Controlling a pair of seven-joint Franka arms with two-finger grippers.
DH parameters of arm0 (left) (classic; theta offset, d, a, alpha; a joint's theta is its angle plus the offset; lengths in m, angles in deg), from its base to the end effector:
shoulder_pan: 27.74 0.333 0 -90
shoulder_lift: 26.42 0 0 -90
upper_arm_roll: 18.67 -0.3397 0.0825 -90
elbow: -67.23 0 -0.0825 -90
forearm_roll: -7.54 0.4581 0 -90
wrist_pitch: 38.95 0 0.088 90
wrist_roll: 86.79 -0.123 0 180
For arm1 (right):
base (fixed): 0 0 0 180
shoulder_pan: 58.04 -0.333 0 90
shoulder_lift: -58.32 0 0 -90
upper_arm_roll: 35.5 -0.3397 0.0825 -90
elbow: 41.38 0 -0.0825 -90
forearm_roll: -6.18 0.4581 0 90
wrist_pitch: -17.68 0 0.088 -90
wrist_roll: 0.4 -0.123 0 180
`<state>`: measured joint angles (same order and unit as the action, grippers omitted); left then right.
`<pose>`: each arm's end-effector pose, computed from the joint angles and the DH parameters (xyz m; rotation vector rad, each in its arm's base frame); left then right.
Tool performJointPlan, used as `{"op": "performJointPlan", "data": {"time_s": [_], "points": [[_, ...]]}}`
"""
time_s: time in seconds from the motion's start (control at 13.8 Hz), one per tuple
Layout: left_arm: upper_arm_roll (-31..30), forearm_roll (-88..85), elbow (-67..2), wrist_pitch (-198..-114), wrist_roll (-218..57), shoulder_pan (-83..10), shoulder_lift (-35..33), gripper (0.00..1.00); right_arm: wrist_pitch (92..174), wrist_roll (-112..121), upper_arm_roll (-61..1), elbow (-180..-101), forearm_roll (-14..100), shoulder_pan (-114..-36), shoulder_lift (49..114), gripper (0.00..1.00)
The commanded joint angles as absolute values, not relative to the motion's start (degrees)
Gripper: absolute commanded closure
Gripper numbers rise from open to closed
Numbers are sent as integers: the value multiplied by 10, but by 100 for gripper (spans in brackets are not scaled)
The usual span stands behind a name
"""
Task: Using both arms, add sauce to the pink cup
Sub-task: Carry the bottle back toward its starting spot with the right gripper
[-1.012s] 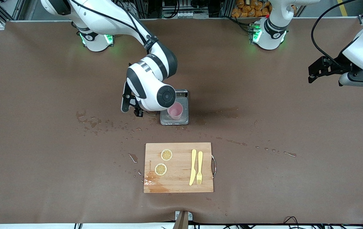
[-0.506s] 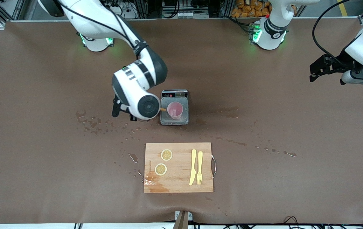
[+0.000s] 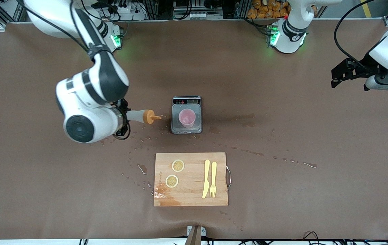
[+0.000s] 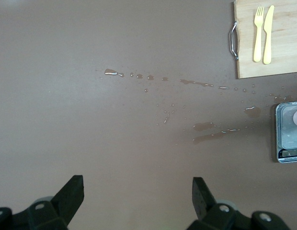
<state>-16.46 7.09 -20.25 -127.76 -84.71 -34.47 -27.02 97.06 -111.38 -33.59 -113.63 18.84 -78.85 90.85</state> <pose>0.6162 -0.0981 0.6609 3.1249 -0.1878 0.0514 0.6922 0.2740 0.3920 1.9229 -2.0081 -0.5271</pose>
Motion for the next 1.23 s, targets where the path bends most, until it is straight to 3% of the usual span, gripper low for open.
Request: {"op": "performJointPlan", "data": {"time_s": [0.0, 0.29, 0.72, 1.16], "points": [[-162, 76, -209, -1282, -850, -343, -282, 0, 999, -1023, -344, -1235, 252, -729, 838, 100], [-162, 76, -209, -1282, -849, -342, -282, 0, 1019, -858, -344, -1337, 332, -626, 788, 100], [-162, 76, -210, -1282, -846, -348, -277, 0, 982, -641, -343, -1388, 412, -486, 794, 100], [-162, 76, -211, -1282, -850, -342, -277, 0, 947, -464, -343, -1394, 470, -385, 899, 100]]}}
